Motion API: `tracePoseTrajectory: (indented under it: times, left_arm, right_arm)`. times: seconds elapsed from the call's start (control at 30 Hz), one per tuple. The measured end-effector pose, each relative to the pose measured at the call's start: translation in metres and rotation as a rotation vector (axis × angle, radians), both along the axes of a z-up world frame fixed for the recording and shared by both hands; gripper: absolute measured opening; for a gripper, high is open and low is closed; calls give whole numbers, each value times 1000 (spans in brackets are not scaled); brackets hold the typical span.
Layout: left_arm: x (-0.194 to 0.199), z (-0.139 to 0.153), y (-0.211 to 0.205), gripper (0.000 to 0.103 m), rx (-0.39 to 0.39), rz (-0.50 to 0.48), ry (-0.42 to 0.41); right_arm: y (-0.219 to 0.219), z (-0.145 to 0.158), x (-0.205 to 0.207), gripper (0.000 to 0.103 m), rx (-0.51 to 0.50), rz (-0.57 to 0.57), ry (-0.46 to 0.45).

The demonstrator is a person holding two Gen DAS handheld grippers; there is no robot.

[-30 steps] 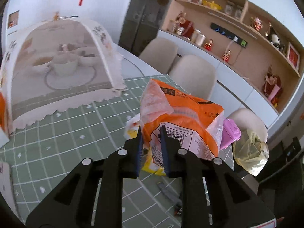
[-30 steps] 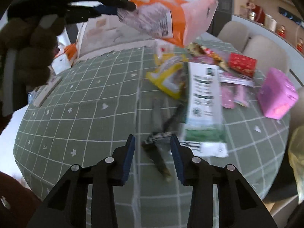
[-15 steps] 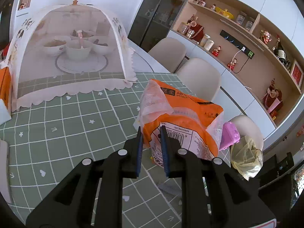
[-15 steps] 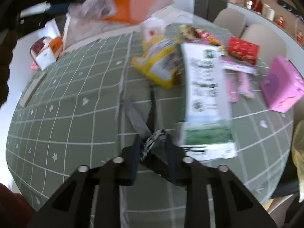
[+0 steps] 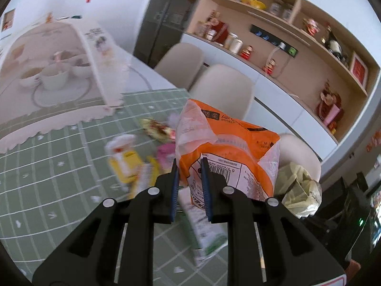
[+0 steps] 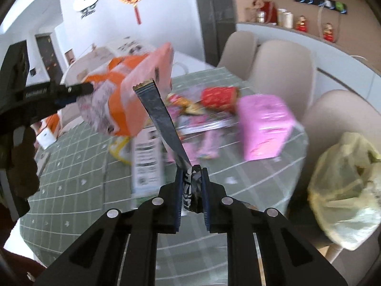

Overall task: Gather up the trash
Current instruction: 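Carry the orange chip bag with the left gripper over the yellow-lined bin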

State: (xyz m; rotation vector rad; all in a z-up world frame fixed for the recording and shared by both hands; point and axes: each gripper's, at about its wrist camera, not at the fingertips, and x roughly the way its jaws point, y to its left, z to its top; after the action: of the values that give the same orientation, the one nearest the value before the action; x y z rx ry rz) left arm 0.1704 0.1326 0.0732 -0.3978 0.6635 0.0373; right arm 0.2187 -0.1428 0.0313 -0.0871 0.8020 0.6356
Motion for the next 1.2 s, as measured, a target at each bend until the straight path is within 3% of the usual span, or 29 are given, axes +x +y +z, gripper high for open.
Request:
tracePoseTrajectory:
  times: [0.2, 0.47, 0.63, 0.8, 0.93, 1.2]
  left_arm:
    - [43, -1, -76, 17, 9, -115, 23]
    - [113, -1, -215, 17, 22, -303, 45]
    - [154, -13, -294, 17, 79, -381, 78]
    - [183, -35, -360, 17, 163, -483, 128]
    - [208, -63, -396, 17, 253, -538, 217]
    - [231, -98, -433, 16, 439, -603, 369]
  right_arm:
    - [-92, 12, 29, 15, 29, -150, -30]
    - [-218, 23, 65, 15, 19, -326, -55]
    - [-288, 21, 90, 15, 34, -413, -30]
    - [-327, 16, 103, 15, 54, -459, -43]
    - [-350, 12, 109, 15, 86, -497, -33]
    - [-362, 7, 116, 15, 80, -517, -35]
